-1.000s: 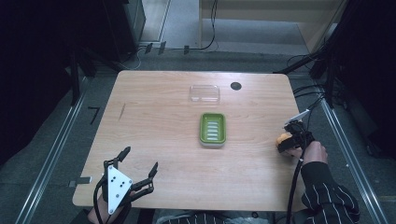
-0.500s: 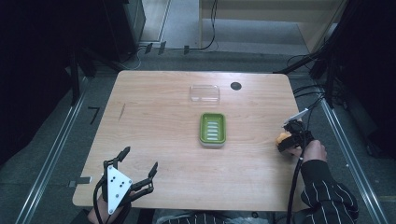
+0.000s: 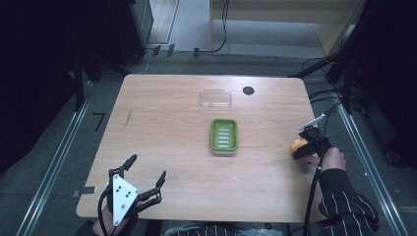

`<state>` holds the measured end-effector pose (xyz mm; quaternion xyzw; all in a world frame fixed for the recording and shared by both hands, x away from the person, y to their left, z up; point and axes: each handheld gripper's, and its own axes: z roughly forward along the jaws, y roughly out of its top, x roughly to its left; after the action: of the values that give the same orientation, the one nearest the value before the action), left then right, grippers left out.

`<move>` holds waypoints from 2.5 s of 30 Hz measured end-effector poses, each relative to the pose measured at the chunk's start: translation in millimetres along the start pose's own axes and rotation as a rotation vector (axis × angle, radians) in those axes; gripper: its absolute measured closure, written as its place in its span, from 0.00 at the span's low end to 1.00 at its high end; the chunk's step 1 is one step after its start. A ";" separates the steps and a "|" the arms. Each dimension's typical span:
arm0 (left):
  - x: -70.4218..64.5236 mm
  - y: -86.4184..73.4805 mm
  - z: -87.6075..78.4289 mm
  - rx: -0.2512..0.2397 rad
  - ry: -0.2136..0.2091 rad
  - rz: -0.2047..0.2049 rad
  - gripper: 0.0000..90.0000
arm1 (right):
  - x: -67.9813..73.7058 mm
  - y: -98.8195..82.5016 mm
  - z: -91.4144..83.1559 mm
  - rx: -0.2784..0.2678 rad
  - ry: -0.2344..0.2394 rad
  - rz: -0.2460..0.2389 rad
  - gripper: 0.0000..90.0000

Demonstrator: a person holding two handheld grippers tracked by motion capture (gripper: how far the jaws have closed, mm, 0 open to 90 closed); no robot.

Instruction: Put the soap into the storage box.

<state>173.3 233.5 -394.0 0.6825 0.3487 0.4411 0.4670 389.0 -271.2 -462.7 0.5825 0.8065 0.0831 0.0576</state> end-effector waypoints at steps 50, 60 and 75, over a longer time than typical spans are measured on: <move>-0.3 -0.2 0.5 0.000 0.000 -0.002 0.14 | 73.8 14.5 -17.8 -0.038 0.047 -0.288 0.44; -0.3 -0.1 0.7 0.004 -0.002 0.001 0.14 | 85.8 20.2 -19.5 -0.056 0.061 -0.340 0.44; -0.3 -0.1 1.3 0.004 -0.005 0.000 0.14 | 97.5 31.1 -24.1 -0.069 0.060 -0.373 0.44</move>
<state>174.4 232.9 -394.5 0.6847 0.3483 0.4387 0.4663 382.7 -170.7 -432.5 0.4178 0.8986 0.1159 0.0680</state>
